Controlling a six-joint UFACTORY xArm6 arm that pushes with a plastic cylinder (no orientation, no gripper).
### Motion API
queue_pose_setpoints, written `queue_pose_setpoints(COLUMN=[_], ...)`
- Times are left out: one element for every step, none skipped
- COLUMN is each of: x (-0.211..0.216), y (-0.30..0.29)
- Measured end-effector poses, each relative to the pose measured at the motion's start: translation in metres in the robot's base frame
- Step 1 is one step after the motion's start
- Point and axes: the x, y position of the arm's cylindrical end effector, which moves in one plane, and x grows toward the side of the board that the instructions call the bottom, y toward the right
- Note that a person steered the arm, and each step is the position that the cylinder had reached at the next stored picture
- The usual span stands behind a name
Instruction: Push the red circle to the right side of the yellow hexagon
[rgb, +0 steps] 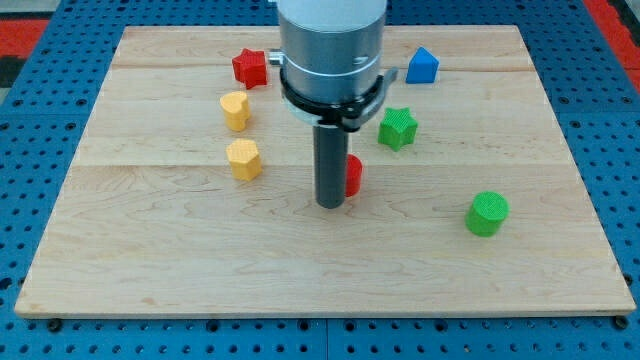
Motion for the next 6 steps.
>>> queue_pose_setpoints(x=[0.009, 0.003, -0.01, -0.024, -0.037, -0.036], y=[0.017, 0.027, 0.026, 0.026, 0.026, 0.026])
